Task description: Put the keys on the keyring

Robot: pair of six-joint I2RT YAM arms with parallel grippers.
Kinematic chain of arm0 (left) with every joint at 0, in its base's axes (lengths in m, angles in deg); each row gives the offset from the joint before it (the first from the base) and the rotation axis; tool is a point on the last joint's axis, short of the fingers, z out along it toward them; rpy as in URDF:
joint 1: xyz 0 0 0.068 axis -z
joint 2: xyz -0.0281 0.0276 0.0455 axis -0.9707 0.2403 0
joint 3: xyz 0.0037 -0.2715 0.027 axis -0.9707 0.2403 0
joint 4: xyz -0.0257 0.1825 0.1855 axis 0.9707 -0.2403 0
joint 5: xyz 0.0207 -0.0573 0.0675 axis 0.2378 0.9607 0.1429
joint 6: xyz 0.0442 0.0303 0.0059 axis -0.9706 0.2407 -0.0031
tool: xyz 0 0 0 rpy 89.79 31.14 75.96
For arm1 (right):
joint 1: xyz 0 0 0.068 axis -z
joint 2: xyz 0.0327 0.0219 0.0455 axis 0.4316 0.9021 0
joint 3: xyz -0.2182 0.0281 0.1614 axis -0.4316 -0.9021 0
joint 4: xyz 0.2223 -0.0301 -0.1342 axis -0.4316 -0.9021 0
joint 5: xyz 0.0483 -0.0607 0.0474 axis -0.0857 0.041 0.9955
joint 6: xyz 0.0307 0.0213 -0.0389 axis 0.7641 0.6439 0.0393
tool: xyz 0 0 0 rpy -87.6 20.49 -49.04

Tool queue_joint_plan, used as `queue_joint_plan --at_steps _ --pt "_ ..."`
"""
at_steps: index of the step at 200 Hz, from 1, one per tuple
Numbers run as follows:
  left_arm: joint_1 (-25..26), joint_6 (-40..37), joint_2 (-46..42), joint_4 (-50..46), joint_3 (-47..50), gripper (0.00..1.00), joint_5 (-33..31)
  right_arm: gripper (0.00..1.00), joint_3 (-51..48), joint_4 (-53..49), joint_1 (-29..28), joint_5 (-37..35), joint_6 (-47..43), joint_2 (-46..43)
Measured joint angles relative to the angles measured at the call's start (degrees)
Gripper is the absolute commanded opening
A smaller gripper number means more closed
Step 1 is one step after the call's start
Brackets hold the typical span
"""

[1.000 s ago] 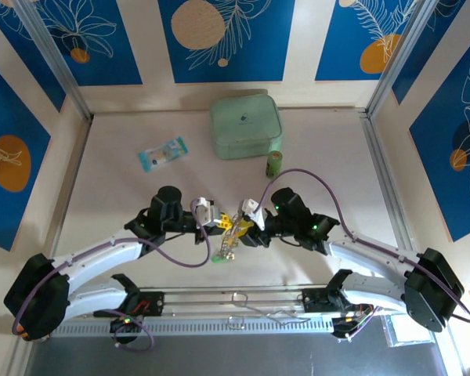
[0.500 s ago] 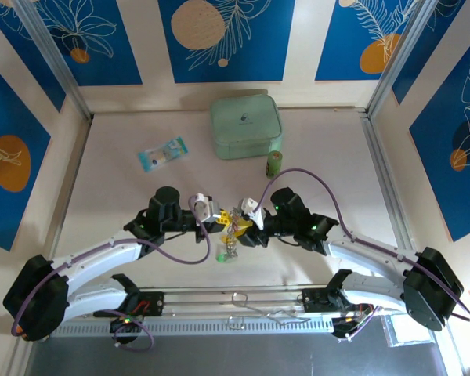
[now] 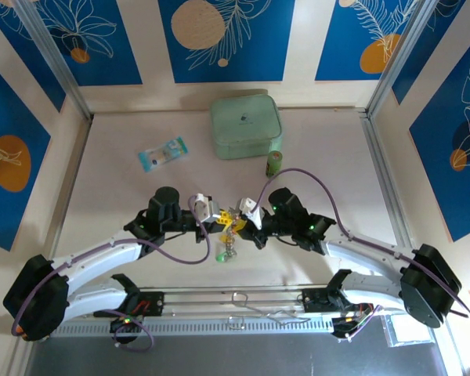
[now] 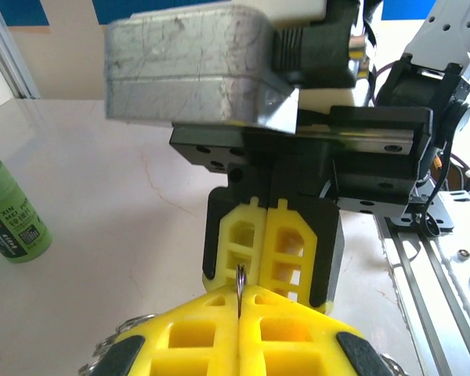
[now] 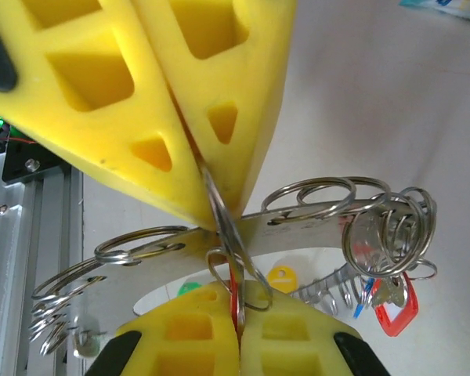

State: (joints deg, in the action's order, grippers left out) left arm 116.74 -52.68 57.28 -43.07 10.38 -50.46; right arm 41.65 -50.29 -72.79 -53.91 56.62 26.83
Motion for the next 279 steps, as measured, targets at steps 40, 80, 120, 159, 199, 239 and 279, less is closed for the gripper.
queue_joint_plan --at_steps 40,80,120,159,199,239,279 --pt "0.0 -0.3 0.0 0.0 0.6 0.0 1.6 0.0 0.6 -0.1 -0.9 0.5 -0.5 1.9" --pt "0.0 -2.3 -0.5 -0.3 0.6 0.0 2.6 0.0 0.6 -1.6 -0.6 0.3 -1.4 0.1" --pt "0.0 -4.4 -1.2 -1.5 0.5 0.0 2.8 0.0 0.6 -3.9 0.4 -0.2 -2.6 -4.1" --pt "0.0 -4.7 -1.2 -1.5 0.5 0.0 3.1 0.0 0.7 -4.5 0.5 0.0 -3.2 -4.1" --pt "0.0 -4.6 -1.2 -1.4 0.5 0.0 3.7 0.0 1.3 -4.7 0.5 2.1 -3.2 -0.8" --pt "0.0 -3.5 -1.2 0.2 0.5 0.0 5.9 0.0 3.5 -6.2 0.5 4.3 -4.0 0.6" --pt "0.0 -3.2 -1.2 1.2 0.5 0.0 7.1 0.29 4.2 -7.8 0.8 6.4 -4.6 0.5"
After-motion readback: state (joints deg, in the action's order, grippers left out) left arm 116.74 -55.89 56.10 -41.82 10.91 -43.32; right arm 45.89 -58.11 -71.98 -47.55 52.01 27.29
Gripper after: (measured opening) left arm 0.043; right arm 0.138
